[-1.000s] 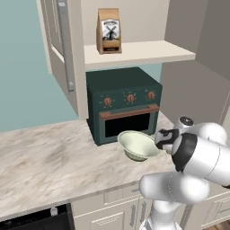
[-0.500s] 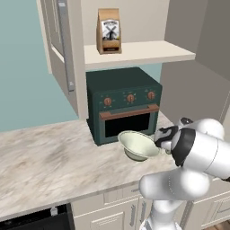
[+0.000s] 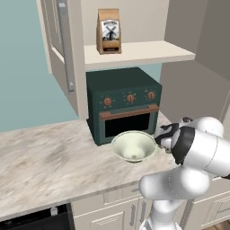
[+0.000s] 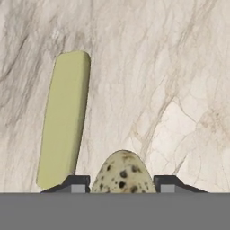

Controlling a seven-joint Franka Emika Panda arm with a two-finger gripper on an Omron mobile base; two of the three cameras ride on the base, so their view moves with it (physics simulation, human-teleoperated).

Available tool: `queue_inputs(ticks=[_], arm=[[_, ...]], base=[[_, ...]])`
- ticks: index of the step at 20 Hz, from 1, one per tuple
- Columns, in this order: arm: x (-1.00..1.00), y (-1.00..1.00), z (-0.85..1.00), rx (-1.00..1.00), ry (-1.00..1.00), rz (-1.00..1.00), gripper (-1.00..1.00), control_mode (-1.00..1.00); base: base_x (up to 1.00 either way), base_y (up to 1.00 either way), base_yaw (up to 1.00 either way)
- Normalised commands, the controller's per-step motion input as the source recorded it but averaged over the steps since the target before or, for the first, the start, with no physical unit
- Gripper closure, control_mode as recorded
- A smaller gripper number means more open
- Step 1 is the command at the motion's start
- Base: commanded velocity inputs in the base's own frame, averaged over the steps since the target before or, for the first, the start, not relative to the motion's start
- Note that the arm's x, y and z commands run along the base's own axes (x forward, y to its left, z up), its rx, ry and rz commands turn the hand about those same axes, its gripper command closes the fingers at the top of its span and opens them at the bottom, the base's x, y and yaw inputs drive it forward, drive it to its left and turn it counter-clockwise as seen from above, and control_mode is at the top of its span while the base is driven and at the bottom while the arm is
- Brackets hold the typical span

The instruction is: Pick the egg and butter from the fridge and place them by the bowl for mixing.

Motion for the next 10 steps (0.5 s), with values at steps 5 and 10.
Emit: queue_inputs(ticks=[5, 10], arm=[[0.0, 0.05, 0.0, 0.0, -0.03, 0.0, -1.0, -1.0], [0.0, 0.11, 0.18, -0.02, -0.05, 0.0, -1.0, -1.0]], base=[[0.0, 0.0, 0.0], [0.0, 0.0, 0.0]])
